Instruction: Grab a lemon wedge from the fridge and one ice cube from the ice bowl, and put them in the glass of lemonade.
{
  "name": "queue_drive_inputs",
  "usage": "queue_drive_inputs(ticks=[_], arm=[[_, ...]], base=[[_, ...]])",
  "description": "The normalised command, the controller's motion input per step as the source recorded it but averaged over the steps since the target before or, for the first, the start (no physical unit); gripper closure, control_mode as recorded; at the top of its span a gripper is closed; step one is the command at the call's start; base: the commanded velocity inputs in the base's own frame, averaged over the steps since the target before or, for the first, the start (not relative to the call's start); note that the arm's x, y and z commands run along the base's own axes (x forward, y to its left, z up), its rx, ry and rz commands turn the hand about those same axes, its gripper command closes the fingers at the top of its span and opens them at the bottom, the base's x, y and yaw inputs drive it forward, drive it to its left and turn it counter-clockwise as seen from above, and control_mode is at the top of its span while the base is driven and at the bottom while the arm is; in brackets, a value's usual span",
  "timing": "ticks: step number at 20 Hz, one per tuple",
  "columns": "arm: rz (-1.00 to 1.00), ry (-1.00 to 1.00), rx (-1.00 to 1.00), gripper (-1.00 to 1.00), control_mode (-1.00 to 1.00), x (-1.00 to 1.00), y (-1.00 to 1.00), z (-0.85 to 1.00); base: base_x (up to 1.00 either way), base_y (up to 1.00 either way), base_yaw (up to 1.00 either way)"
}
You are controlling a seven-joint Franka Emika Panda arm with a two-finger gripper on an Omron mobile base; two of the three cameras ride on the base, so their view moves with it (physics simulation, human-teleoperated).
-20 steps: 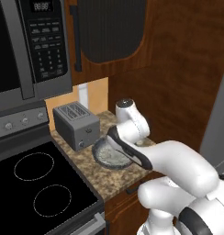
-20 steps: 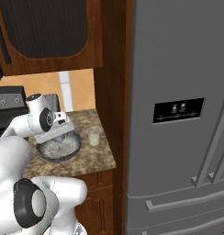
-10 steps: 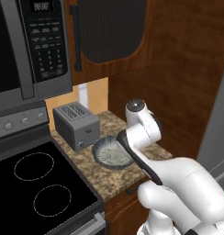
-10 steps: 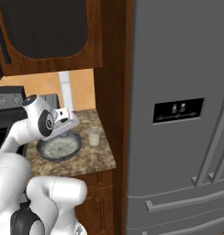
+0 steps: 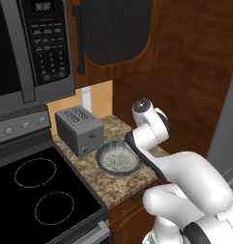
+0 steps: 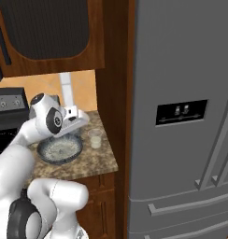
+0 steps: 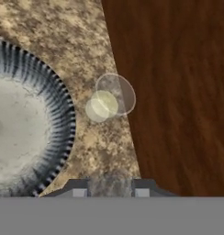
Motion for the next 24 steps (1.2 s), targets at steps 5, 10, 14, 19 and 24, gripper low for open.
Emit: queue_drive_inputs(ticks=[5, 10, 14, 19, 24], arm=[[-0.02, 0.01, -0.03, 1.00, -1.00, 0.36, -0.18, -0.01], [0.00, 0.03, -0.06, 1.00, -1.00, 0.43, -0.08, -0.01], [0.00, 0.00, -0.02, 1.00, -1.00, 0.35, -0.10, -0.14], [0.00, 0.00, 0.00, 1.00, -1.00, 0.24, -0.05, -0.42], [0.00, 0.00, 0.00, 1.00, -1.00, 0.23, 0.00, -0.35]], base=[[0.00, 0.00, 0.00], [0.00, 0.00, 0.00], [0.00, 0.00, 0.00], [0.00, 0.00, 0.00], [0.00, 0.00, 0.00]])
